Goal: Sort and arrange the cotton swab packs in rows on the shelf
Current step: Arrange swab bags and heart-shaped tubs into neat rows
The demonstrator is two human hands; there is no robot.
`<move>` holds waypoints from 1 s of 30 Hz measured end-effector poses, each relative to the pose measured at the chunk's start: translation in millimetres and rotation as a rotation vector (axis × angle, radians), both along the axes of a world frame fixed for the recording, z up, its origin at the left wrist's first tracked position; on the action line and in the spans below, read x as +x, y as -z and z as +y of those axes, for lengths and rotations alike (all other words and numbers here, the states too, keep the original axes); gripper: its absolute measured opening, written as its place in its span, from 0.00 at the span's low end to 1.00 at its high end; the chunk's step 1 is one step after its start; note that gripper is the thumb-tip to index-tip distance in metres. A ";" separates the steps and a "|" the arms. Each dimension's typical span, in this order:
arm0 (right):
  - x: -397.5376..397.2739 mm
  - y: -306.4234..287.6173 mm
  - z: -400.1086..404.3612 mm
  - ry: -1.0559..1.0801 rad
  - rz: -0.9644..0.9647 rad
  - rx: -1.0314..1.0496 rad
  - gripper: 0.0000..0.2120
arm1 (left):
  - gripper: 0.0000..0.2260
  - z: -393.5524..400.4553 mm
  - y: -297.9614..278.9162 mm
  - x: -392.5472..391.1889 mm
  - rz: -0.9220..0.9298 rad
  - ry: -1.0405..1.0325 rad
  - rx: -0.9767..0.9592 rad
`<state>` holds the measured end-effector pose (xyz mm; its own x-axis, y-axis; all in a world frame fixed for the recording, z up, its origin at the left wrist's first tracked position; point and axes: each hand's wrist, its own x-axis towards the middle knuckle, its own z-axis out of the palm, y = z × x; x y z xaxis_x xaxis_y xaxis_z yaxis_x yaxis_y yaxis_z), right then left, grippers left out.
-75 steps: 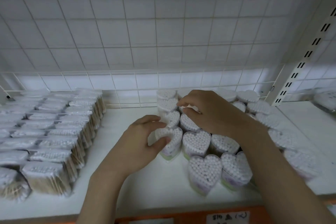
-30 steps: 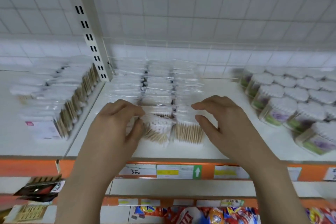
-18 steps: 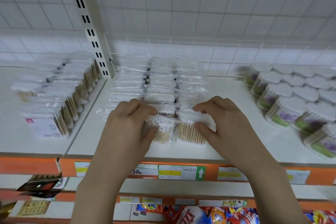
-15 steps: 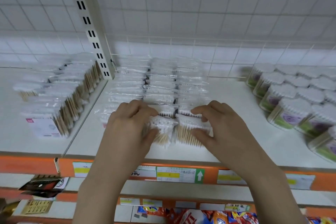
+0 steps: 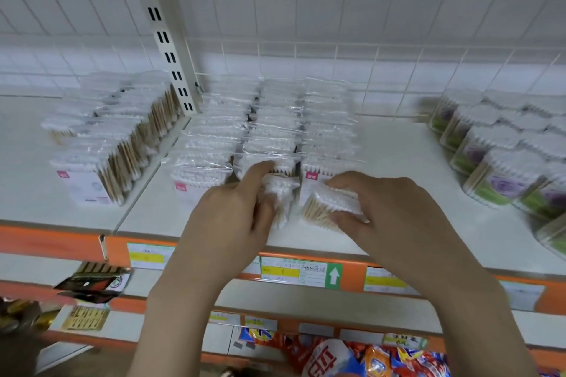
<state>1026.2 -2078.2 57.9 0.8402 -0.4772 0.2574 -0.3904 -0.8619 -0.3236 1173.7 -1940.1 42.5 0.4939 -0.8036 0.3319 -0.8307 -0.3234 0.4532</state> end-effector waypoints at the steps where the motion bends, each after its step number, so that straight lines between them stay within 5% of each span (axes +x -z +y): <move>1: -4.2 -1.0 -1.0 0.013 0.009 0.000 0.17 | 0.19 -2.3 1.5 -1.1 0.006 0.006 0.005; 13: -39.3 -15.7 1.4 0.019 0.047 0.080 0.12 | 0.19 9.4 -11.6 -9.8 0.088 -0.017 -0.115; 19: -47.9 -14.7 3.5 0.120 0.063 0.132 0.26 | 0.19 9.2 -7.9 -13.0 0.122 -0.024 -0.091; 25: -46.6 -2.0 3.0 0.151 0.040 0.153 0.06 | 0.09 13.4 -5.3 -2.0 0.168 0.003 -0.061; 30: -46.3 -5.4 0.9 0.165 -0.098 0.168 0.07 | 0.09 14.9 -4.9 3.1 0.214 -0.093 -0.025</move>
<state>979.9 -2077.3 63.2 0.7226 -0.6486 0.2393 -0.4807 -0.7201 -0.5003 1176.8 -1925.2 47.3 0.6267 -0.7443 0.2308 -0.6817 -0.3803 0.6250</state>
